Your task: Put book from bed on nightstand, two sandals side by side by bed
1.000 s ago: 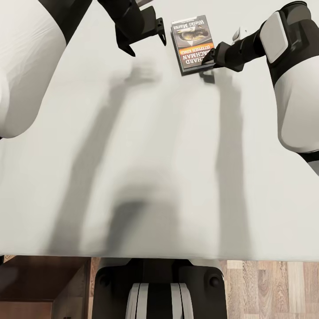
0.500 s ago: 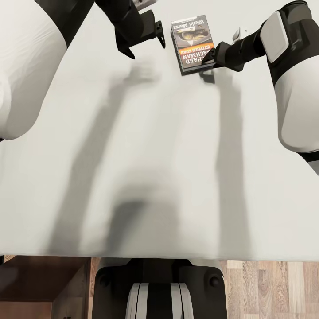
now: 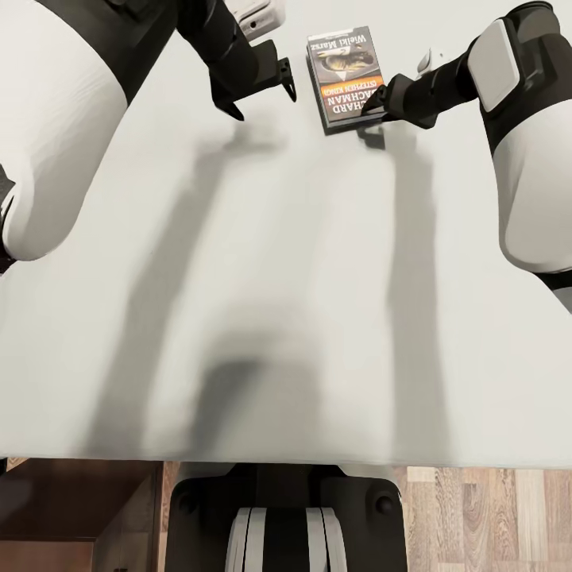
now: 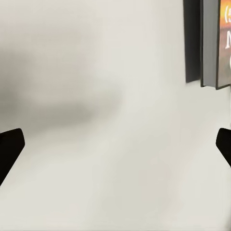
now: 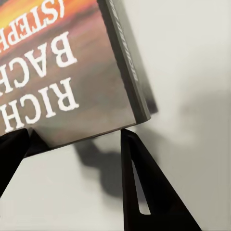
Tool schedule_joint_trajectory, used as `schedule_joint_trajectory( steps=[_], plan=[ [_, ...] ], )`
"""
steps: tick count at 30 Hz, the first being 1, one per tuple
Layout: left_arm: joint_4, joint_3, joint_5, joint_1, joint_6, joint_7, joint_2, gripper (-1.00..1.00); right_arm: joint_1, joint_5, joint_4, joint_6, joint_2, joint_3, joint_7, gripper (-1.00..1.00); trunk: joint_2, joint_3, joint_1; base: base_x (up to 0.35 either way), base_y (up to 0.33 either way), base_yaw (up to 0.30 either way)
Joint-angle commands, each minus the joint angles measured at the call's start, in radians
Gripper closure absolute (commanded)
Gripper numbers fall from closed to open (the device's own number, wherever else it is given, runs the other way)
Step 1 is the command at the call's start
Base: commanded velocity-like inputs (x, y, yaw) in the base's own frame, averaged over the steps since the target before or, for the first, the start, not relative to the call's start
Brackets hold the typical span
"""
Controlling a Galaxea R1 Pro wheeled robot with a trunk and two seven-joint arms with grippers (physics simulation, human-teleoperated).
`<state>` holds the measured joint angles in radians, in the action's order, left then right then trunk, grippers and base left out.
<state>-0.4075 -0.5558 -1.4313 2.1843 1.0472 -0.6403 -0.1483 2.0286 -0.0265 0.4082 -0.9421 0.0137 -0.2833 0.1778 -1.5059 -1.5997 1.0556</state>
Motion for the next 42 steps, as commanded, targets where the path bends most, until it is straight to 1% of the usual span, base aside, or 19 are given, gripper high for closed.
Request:
schedule_joint_trajectory(
  steps=[1, 3, 7, 11, 16, 21, 26, 34, 42],
  plan=[
    [-0.003, -0.006, -0.011, -0.003, 0.0, -0.003, 0.001, -1.0, 0.0, -0.029, -0.001, -0.003, 0.001, -0.007, 0.0, 1.0, 0.0, 0.0, 0.0, 0.0, 0.0, 0.0],
    [-0.005, -0.006, -0.011, -0.007, 0.0, 0.003, 0.001, -1.0, 0.0, -0.029, -0.001, -0.004, 0.002, -0.011, 0.0, 1.0, 0.0, 0.0, 0.0, 0.0, 0.0, 0.0],
    [-0.015, -0.004, -0.011, -0.022, 0.0, 0.03, 0.002, -1.0, 0.001, -0.029, 0.0, -0.006, 0.003, -0.035, -0.001, 1.0, 0.0, 0.0, 0.0, 0.0, 0.0, 0.0],
    [-0.019, -0.003, -0.01, -0.031, 0.0, 0.047, 0.003, -1.0, 0.002, -0.029, -0.001, -0.007, 0.003, -0.05, -0.002, 1.0, 0.0, 0.0, 0.0, 0.0, 0.0, 0.0],
    [-0.022, -0.002, -0.01, -0.042, 0.0, 0.068, 0.003, -1.0, 0.005, -0.029, -0.002, -0.008, 0.003, -0.061, -0.003, 1.0, 0.0, 0.0, 0.0, 0.0, 0.0, 0.0],
    [-0.022, -0.002, -0.009, -0.046, 0.0, 0.083, 0.004, -1.0, 0.006, -0.029, -0.002, -0.01, 0.004, -0.064, -0.004, 1.0, 0.0, 0.0, 0.0, 0.0, 0.0, 0.0],
    [-0.022, -0.001, -0.009, -0.049, -0.017, 0.094, 0.006, -1.0, 0.008, -0.028, 0.0, -0.028, 0.005, -0.066, -0.002, 1.0, 0.0, 0.0, 0.0, 0.0, 0.0, 0.0],
    [-0.022, 0.003, -0.009, -0.05, -0.038, 0.101, 0.015, -1.0, 0.009, -0.027, 0.004, -0.049, 0.007, -0.071, -0.001, 1.0, 0.0, 0.0, 0.0, 0.0, 0.0, 0.0],
    [-0.023, 0.027, -0.009, -0.047, -0.061, 0.102, 0.021, -1.0, 0.018, -0.026, 0.006, -0.057, 0.022, -0.073, -0.002, 1.0, 0.0, 0.0, 0.0, 0.0, 0.0, 0.0]
  ],
)
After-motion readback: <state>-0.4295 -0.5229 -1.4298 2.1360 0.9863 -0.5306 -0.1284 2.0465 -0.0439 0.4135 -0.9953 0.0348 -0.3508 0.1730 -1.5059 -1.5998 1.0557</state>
